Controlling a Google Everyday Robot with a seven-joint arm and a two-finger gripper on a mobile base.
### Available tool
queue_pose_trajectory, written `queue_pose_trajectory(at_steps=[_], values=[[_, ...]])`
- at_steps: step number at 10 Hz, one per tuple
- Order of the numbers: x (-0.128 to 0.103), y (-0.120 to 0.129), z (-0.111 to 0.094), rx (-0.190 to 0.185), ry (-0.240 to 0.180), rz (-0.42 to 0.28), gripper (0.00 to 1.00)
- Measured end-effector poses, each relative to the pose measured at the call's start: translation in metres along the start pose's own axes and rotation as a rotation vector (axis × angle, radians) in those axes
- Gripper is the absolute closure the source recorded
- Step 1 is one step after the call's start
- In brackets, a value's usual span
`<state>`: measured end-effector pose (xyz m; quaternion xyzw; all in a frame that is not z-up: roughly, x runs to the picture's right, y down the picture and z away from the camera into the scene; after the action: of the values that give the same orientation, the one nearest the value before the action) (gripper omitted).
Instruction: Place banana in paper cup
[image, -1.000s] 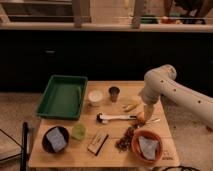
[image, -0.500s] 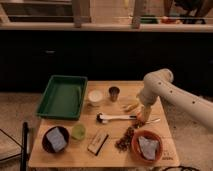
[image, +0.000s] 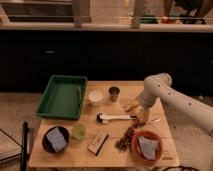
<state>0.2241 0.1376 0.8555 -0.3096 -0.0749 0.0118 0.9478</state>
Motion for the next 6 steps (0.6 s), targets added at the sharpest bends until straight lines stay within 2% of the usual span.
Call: queue_pose_trajectory(at_steps=[2, 6], values=[[0.004, 0.001, -0.004, 0.009, -0.013, 0.009, 0.2], [0.004, -0.001, -0.044, 0.034, -0.061, 0.018, 0.2]])
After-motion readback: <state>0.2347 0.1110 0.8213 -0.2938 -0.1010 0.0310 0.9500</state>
